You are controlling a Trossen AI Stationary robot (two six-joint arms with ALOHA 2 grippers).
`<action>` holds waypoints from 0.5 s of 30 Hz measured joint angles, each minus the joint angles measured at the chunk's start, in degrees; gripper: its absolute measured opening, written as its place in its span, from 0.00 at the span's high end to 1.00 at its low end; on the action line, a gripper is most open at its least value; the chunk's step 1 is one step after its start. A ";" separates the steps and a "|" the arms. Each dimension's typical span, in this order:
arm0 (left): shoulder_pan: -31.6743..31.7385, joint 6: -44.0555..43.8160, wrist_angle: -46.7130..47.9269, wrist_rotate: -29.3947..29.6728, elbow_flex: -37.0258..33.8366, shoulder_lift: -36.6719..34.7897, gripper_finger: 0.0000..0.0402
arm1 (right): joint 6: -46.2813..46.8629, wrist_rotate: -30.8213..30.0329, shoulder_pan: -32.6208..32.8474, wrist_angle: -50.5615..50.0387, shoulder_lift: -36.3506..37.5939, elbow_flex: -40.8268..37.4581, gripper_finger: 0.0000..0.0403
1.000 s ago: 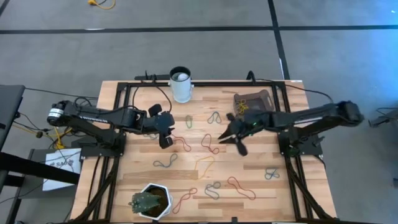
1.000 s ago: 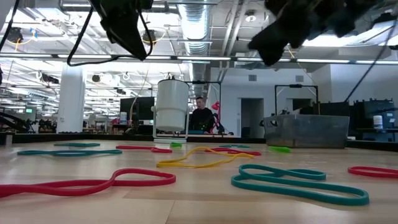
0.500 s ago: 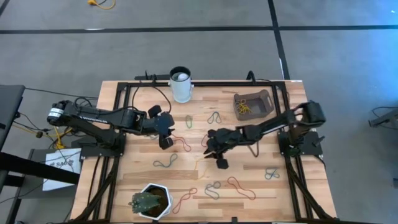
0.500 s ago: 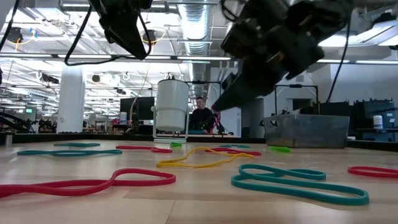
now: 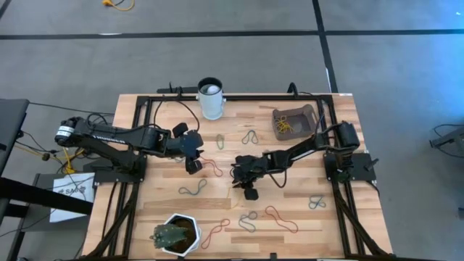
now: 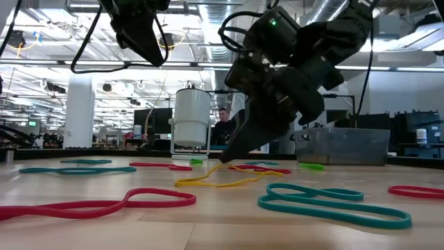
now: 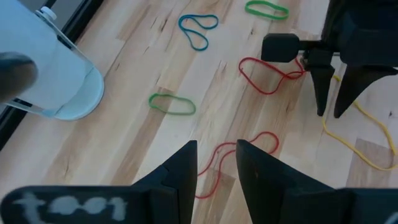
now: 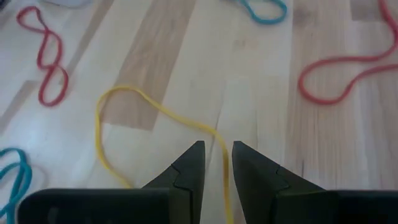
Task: Pick and place items into bin
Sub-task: Put the yellow rubber band into the bin
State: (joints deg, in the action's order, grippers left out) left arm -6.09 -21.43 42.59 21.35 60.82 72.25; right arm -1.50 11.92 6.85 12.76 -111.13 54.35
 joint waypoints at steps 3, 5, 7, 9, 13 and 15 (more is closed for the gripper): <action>0.00 -0.05 0.02 -0.07 0.00 0.00 0.74 | 0.02 -0.01 0.00 -2.61 0.02 -0.07 0.81; 0.00 0.04 0.03 -0.07 0.00 0.00 0.74 | 0.00 -0.01 0.00 -2.51 0.10 -0.09 0.81; 0.00 0.04 0.02 -0.06 0.00 0.00 0.74 | 0.00 -0.11 0.00 -2.46 0.15 -0.09 0.81; 0.00 0.02 0.02 -0.05 0.00 0.00 0.74 | -0.05 -1.13 0.00 -2.65 0.15 -0.09 0.81; 0.00 0.04 0.02 -0.05 0.00 0.00 0.74 | -0.29 -3.25 -0.24 -2.52 0.15 -0.09 0.81; 0.00 0.04 0.02 -0.05 0.00 0.00 0.74 | -0.44 -3.27 -0.61 -2.92 0.17 -0.09 0.82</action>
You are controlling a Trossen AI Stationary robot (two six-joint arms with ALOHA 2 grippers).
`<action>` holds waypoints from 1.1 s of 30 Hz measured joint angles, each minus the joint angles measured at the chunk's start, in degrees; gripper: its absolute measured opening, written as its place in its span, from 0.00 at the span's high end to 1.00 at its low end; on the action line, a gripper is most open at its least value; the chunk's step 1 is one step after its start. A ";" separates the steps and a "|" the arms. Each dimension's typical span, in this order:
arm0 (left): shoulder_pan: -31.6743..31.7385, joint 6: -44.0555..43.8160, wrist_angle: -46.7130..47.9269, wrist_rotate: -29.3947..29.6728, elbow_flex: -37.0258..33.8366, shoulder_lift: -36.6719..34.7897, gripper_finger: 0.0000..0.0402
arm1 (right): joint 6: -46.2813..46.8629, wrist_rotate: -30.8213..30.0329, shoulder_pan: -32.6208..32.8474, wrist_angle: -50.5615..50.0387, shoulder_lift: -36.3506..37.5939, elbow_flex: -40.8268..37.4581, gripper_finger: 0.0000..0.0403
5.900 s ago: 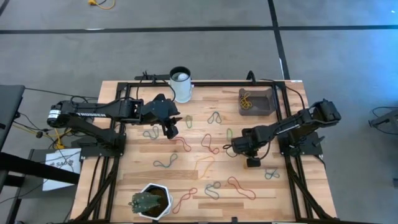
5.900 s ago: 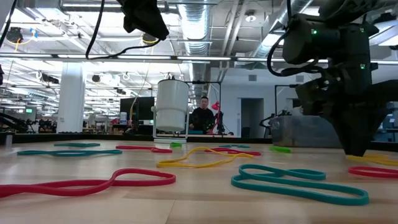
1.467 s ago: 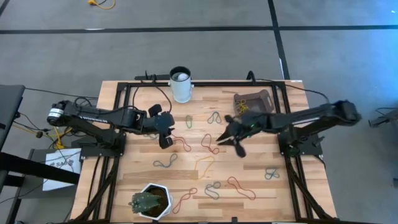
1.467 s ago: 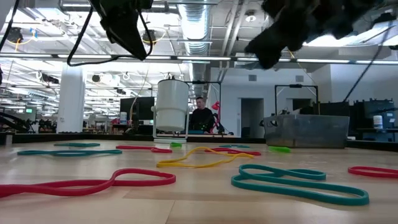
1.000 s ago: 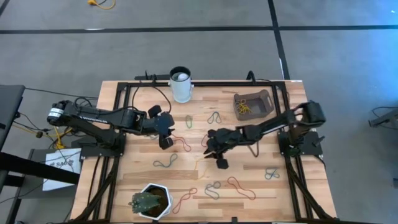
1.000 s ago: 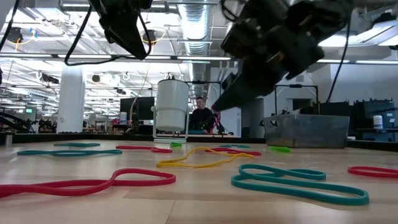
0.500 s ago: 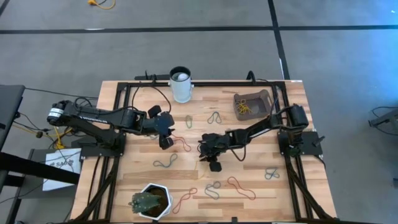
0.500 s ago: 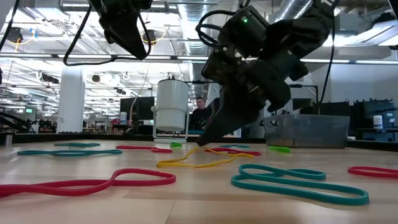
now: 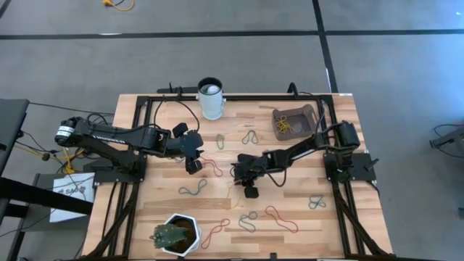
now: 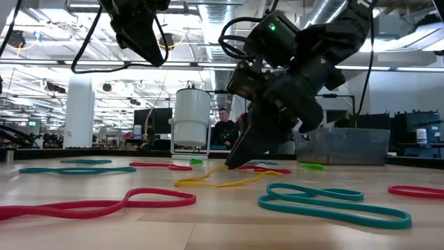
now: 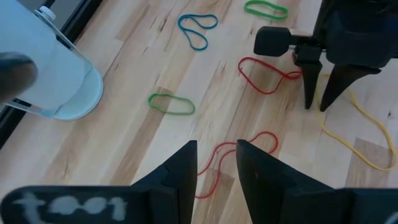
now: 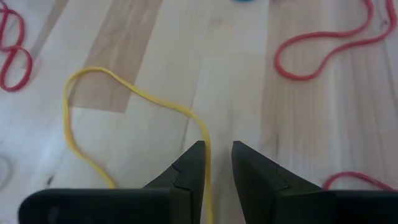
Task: Pick and place items into bin
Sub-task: Put the yellow rubber band into the bin
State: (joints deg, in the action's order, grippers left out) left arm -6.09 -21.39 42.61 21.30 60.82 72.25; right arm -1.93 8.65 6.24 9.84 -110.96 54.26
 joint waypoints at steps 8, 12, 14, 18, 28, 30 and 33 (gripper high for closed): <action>0.00 -0.08 0.00 0.00 0.00 0.00 0.74 | 0.87 1.18 -0.03 -1.75 -0.52 0.13 0.88; 0.00 -0.42 0.00 0.00 0.00 0.00 0.74 | 0.92 1.16 0.77 -1.17 -0.69 0.13 0.89; 0.00 -0.57 -0.02 0.00 0.00 0.00 0.74 | 0.94 1.36 1.17 -0.68 -0.75 0.11 0.89; 0.00 -0.83 -0.02 0.00 0.00 0.00 0.74 | 1.03 1.96 1.67 0.85 -0.93 0.00 0.89; 0.00 -0.87 -0.03 0.01 0.00 0.00 0.74 | 1.01 1.66 1.59 0.86 -0.96 0.00 0.98; 0.00 -0.87 -0.03 0.01 0.00 0.00 0.74 | 1.03 1.55 1.55 1.49 -0.91 -0.02 0.98; 0.00 -0.87 -0.04 0.00 0.00 0.00 0.74 | 1.54 1.51 1.50 0.17 -0.09 0.58 0.99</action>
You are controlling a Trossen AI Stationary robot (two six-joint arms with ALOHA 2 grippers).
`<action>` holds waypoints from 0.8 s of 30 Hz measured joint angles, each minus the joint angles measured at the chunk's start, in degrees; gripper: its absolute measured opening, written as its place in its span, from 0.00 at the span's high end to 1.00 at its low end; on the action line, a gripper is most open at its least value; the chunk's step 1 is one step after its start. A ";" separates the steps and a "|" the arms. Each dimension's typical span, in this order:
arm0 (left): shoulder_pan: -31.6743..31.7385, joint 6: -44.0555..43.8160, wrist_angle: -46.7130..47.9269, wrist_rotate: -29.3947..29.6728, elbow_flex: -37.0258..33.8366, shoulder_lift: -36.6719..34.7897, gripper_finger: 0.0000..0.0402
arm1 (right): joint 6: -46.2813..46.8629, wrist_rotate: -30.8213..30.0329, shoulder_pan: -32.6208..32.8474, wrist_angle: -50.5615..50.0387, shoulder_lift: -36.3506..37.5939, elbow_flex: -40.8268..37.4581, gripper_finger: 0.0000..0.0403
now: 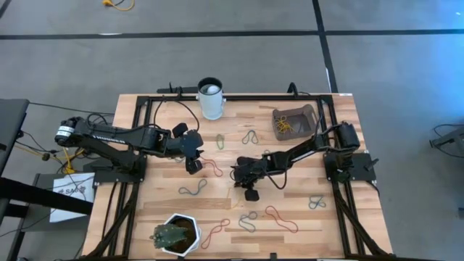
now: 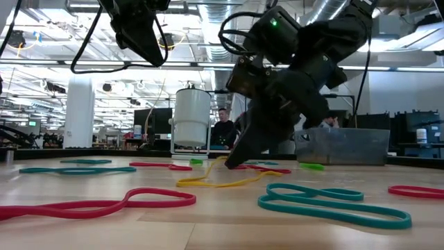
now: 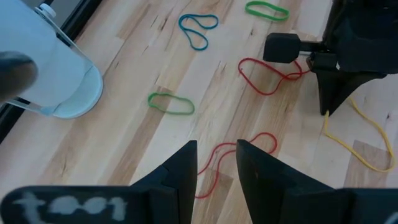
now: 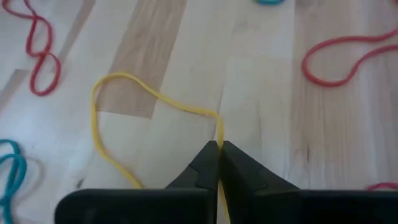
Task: Pick and place items into bin
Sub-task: Put the yellow rubber band into the bin
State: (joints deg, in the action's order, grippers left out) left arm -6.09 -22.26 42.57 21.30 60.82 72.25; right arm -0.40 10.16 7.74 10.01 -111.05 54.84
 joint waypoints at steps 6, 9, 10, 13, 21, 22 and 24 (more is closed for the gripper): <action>0.02 -0.02 0.15 -0.46 0.00 0.02 0.74 | -0.52 -4.76 -1.75 -15.29 10.24 2.96 0.99; 0.02 0.00 0.41 -0.46 0.00 0.02 0.74 | -2.56 -8.67 -3.66 -27.47 17.96 5.38 0.99; 0.02 0.00 0.37 -0.46 0.00 0.02 0.74 | -2.94 -10.49 -4.39 -31.37 21.01 6.03 0.99; 0.02 0.00 0.37 -0.26 0.00 0.02 0.74 | -3.47 -16.37 -7.16 -40.10 29.60 7.59 1.00; 0.02 0.03 0.39 0.02 0.00 0.02 0.74 | -4.15 -31.23 -17.63 -56.67 49.52 7.63 1.00; 0.02 0.10 0.37 0.04 0.00 0.02 0.74 | -4.14 -31.21 -19.24 -57.33 51.38 7.30 1.00; 0.02 0.29 0.42 0.23 0.00 0.02 0.74 | -4.14 -31.09 -22.32 -57.56 54.58 6.14 1.00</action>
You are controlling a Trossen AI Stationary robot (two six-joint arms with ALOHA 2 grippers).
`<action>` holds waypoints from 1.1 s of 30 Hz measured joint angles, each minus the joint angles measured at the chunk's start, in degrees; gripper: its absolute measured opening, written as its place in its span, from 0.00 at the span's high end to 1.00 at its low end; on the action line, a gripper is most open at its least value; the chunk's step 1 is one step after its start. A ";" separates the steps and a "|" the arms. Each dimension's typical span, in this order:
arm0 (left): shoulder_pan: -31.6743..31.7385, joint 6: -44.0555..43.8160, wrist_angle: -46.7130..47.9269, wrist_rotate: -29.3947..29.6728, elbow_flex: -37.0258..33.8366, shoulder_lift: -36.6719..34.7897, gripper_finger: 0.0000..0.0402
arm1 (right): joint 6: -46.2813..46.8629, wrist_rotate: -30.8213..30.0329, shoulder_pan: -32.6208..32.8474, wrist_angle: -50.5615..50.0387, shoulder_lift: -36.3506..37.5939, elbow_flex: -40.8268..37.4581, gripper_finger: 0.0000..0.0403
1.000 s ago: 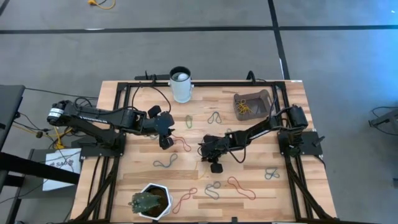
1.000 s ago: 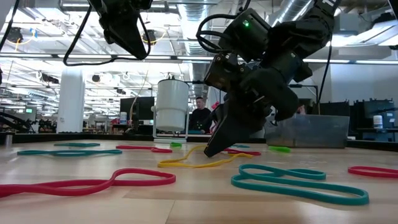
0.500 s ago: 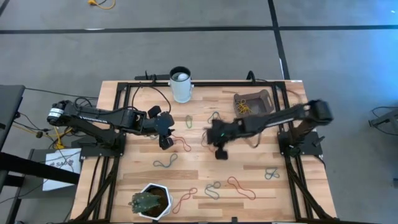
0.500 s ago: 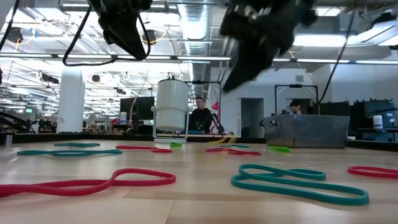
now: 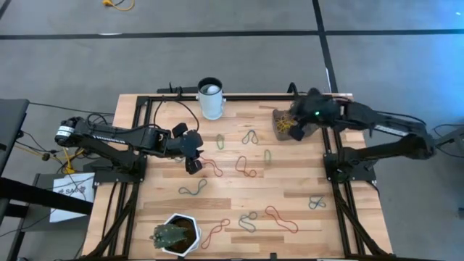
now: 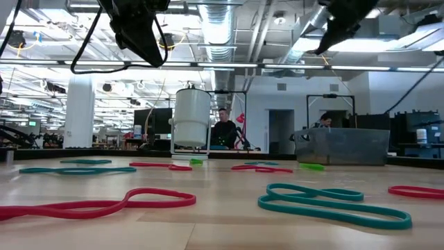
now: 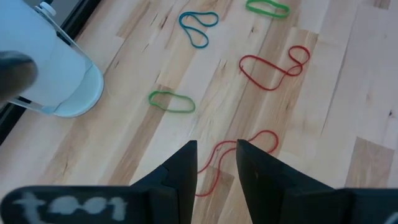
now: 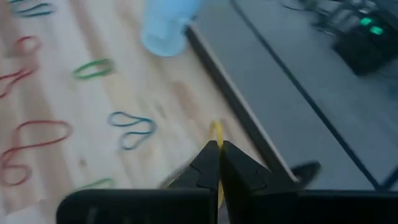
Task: Pick and place items into bin
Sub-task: Put the yellow rubber band into the bin
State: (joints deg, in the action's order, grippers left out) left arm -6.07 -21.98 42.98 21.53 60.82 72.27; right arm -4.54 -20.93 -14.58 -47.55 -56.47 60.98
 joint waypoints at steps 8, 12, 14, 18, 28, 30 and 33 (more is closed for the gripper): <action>0.00 0.22 -0.02 2.48 0.00 0.00 0.74 | -1.13 7.55 -11.29 2.40 4.81 -9.24 1.00; 0.00 0.23 -0.02 3.02 0.00 0.00 0.74 | -4.65 10.19 -14.94 12.55 4.13 -16.27 1.00; 0.00 0.24 -0.02 3.05 0.00 0.00 0.74 | -5.36 10.79 -16.45 16.86 2.88 -18.57 1.00; 0.00 0.13 0.00 3.04 0.00 0.00 0.74 | -5.04 14.30 -18.62 18.20 -0.32 -19.79 1.00; 0.00 0.19 -0.13 3.31 0.00 0.00 0.74 | -4.48 16.74 -19.33 18.03 -10.18 -20.10 0.98; 0.00 0.15 -0.16 3.32 0.00 0.00 0.74 | -4.48 16.72 -19.33 18.08 -12.19 -20.10 0.98; 0.00 0.15 -0.17 3.31 0.00 0.00 0.74 | -4.48 16.70 -19.33 18.96 -14.60 -20.10 0.98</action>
State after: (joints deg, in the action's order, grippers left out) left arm -6.07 -21.82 42.81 24.84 60.82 72.27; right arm -9.02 -4.22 -33.91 -28.59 -71.07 40.88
